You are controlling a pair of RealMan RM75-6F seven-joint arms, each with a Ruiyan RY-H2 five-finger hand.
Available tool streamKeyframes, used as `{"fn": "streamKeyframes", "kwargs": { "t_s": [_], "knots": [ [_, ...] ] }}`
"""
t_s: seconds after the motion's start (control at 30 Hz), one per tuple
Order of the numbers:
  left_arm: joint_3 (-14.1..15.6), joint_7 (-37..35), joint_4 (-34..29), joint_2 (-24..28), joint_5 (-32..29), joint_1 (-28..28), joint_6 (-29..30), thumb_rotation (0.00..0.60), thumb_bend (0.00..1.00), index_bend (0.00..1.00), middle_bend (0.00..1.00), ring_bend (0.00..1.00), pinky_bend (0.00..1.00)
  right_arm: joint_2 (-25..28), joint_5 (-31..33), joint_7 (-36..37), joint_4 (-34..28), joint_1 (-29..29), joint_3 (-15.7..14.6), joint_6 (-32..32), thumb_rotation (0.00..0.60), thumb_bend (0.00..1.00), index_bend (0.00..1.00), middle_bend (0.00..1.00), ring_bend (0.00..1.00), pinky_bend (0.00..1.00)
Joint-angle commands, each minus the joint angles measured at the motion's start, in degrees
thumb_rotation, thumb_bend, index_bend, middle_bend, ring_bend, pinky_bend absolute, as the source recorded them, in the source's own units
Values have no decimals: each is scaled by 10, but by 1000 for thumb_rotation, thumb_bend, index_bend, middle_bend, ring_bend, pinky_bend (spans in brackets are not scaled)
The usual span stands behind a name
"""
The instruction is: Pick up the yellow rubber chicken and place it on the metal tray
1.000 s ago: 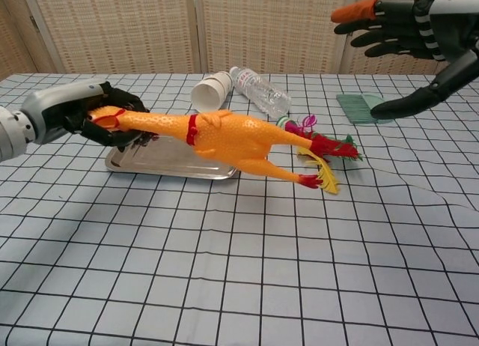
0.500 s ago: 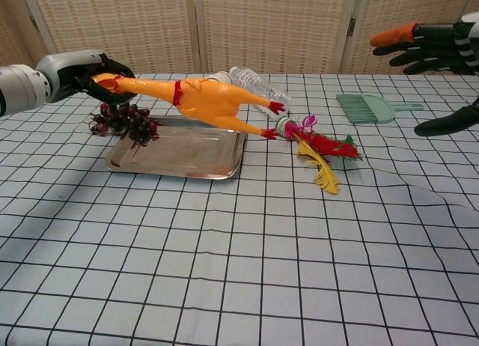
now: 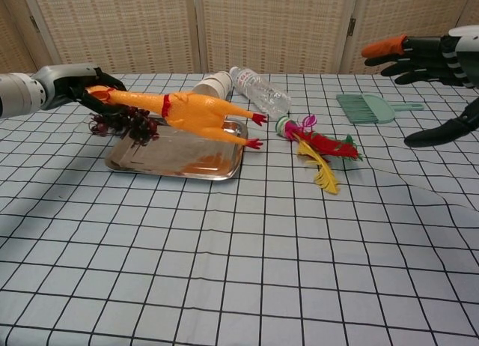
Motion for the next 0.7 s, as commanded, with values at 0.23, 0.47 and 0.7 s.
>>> {"fn": "streamKeyframes", "kwargs": {
  "t_s": [0.23, 0.47, 0.7],
  "knots": [
    [31, 23, 85, -38, 14, -7, -2, 600, 624, 533, 458, 344, 405, 6, -11, 10, -8, -5, -8, 2, 600, 104, 0, 0, 0, 0],
    [31, 84, 114, -56, -4, -3, -12, 600, 516, 1, 42, 84, 318, 12, -20, 12, -11, -9, -9, 10, 600, 104, 0, 0, 0, 0],
    [36, 138, 119, -54, -12, -3, -27, 600, 487, 0, 0, 0, 99, 17, -24, 11, -16, -12, -13, 13, 600, 105, 0, 0, 0, 0]
  ]
}}
